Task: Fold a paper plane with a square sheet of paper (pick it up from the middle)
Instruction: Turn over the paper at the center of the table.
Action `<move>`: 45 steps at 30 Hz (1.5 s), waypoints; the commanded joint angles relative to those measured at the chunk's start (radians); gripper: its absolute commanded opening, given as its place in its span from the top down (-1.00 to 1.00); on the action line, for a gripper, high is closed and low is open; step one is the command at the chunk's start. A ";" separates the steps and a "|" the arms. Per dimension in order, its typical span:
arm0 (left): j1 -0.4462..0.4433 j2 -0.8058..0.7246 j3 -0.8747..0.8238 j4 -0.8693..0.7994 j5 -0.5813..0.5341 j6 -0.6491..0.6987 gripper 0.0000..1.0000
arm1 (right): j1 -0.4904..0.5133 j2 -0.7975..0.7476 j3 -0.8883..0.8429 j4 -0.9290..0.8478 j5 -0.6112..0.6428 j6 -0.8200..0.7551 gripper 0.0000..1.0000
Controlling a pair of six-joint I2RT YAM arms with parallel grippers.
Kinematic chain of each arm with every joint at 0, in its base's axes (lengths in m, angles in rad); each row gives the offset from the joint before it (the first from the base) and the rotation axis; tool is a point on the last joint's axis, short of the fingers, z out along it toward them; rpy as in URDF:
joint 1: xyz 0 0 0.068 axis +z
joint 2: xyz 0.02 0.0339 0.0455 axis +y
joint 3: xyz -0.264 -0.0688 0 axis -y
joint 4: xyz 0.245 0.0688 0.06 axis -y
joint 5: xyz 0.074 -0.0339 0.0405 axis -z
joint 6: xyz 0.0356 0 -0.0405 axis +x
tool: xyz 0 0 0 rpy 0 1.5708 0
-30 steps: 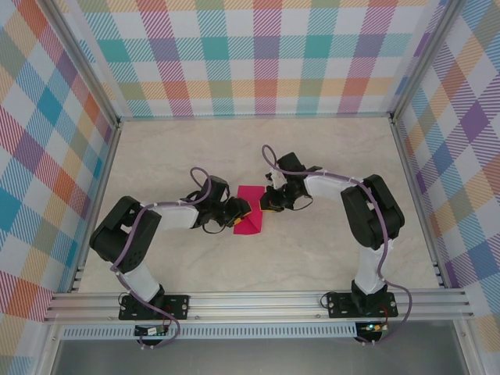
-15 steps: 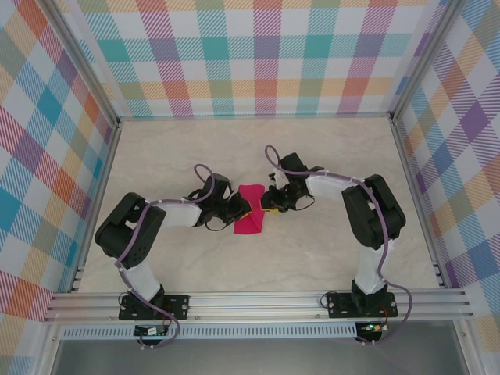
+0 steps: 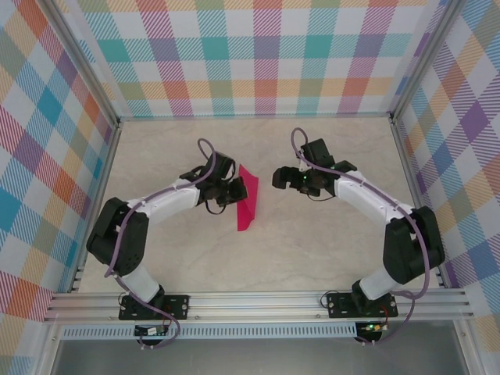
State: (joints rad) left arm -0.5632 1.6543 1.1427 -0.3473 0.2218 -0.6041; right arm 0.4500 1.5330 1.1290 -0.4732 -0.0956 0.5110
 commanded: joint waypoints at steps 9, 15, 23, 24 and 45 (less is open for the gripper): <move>-0.111 0.100 0.397 -0.699 -0.822 0.226 0.93 | -0.062 -0.110 -0.044 -0.066 0.131 0.100 -0.99; -0.158 0.281 0.547 -0.903 -1.151 0.189 0.94 | -0.101 -0.159 -0.077 -0.098 0.193 0.151 -0.99; -0.228 0.484 0.663 -0.955 -1.206 0.171 0.95 | -0.139 -0.175 -0.108 -0.139 0.233 0.205 -1.00; -0.235 0.502 0.673 -0.951 -1.196 0.170 0.95 | -0.143 -0.178 -0.113 -0.139 0.233 0.207 -1.00; -0.392 0.797 0.854 -0.964 -1.139 0.128 0.93 | -0.203 -0.193 -0.129 -0.188 0.242 0.239 -1.00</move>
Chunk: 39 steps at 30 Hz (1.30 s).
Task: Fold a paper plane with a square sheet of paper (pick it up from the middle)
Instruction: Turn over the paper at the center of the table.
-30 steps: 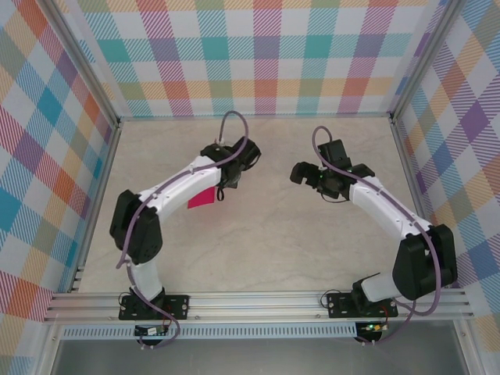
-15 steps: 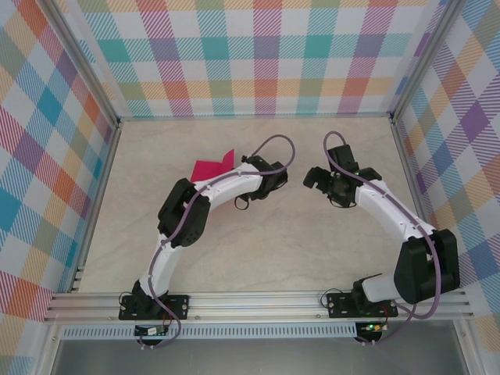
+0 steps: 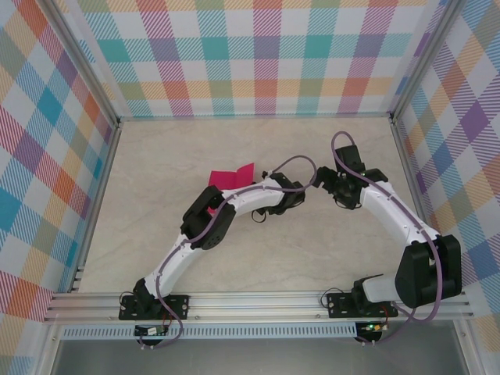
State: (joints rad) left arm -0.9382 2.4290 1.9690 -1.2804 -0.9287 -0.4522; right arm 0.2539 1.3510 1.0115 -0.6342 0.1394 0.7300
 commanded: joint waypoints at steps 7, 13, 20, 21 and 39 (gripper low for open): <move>-0.019 -0.013 0.005 -0.035 0.012 -0.035 0.93 | -0.017 -0.001 -0.007 -0.016 -0.013 0.022 -1.00; -0.019 -0.089 -0.069 0.106 0.205 0.030 0.90 | -0.023 -0.010 -0.017 -0.018 -0.007 0.030 -1.00; -0.019 -0.152 -0.103 0.219 0.440 -0.003 0.65 | -0.036 -0.006 -0.010 -0.030 -0.004 0.025 -1.00; -0.019 -0.155 -0.106 0.225 0.453 -0.005 0.57 | -0.037 -0.004 -0.008 -0.031 -0.006 0.025 -1.00; 0.068 -0.502 -0.256 0.418 0.797 -0.064 -0.19 | -0.054 0.015 0.002 -0.017 -0.058 0.025 -1.00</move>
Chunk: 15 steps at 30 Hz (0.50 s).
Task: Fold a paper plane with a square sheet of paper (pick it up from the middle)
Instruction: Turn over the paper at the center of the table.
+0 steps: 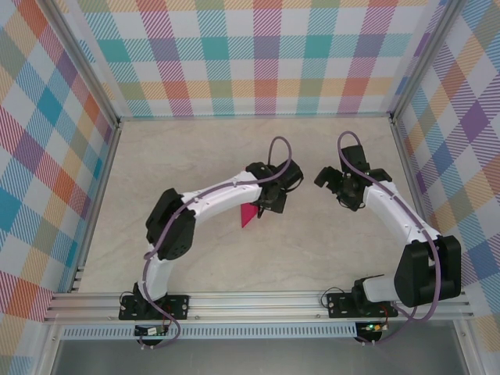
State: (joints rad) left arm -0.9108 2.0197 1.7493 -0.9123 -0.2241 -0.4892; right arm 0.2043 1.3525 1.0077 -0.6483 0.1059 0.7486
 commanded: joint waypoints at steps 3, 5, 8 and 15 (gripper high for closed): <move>0.088 -0.199 -0.113 0.135 0.157 -0.046 -0.35 | -0.005 0.039 0.020 0.004 -0.071 -0.029 -1.00; 0.130 -0.265 -0.182 0.197 0.186 -0.066 -0.47 | -0.005 0.063 0.033 0.025 -0.144 -0.074 -1.00; 0.207 -0.342 -0.294 0.275 0.212 -0.102 -0.63 | 0.009 0.096 0.047 0.069 -0.264 -0.117 -1.00; 0.419 -0.435 -0.529 0.363 0.225 -0.175 -1.00 | 0.176 0.184 0.200 0.061 -0.327 -0.110 -0.99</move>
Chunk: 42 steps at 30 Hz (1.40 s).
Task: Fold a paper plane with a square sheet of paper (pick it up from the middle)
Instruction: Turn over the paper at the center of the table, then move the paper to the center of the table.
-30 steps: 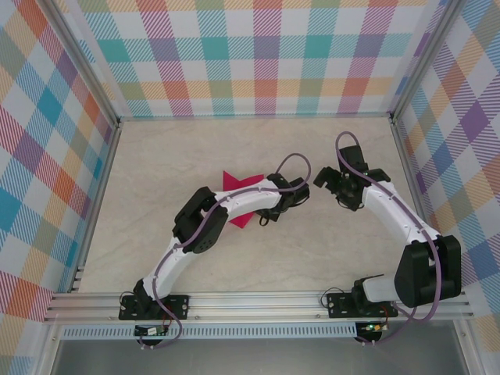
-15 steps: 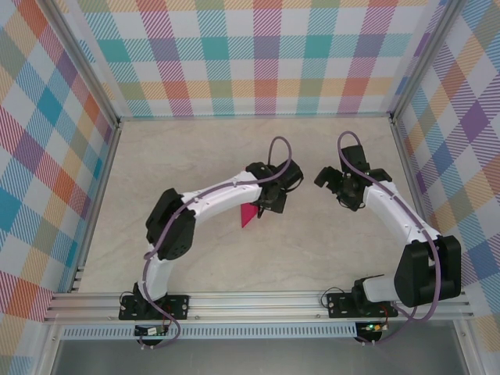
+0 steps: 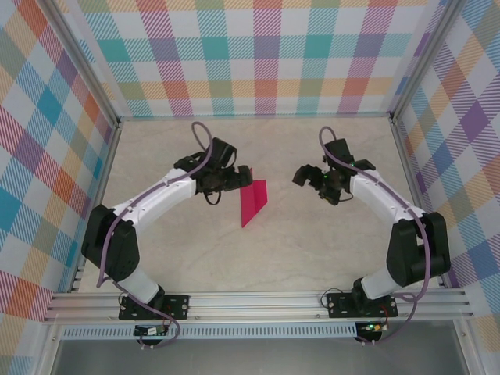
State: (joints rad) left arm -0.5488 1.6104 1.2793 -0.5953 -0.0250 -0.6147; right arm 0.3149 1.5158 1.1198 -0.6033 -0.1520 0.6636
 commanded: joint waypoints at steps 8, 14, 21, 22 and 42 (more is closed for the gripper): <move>0.212 -0.021 -0.161 0.087 0.074 -0.111 -1.00 | 0.262 0.158 0.333 -0.014 -0.063 -0.027 -1.00; 0.280 -0.057 -0.204 0.082 0.054 -0.150 -1.00 | 0.378 0.342 0.532 -0.059 -0.060 -0.021 -0.98; 0.323 -0.133 -0.269 0.054 -0.010 -0.188 -1.00 | 0.447 0.574 0.765 -0.155 -0.069 -0.030 -0.94; 0.328 -0.141 -0.276 0.050 -0.017 -0.194 -1.00 | 0.449 0.594 0.785 -0.166 -0.067 -0.029 -0.94; 0.348 -0.182 -0.320 0.075 0.078 -0.185 -1.00 | 0.447 0.732 0.756 -0.245 -0.011 -0.067 -0.90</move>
State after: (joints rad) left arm -0.2192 1.4441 0.9710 -0.5270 0.0105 -0.8146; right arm 0.7658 2.2635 1.9167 -0.8207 -0.1768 0.6197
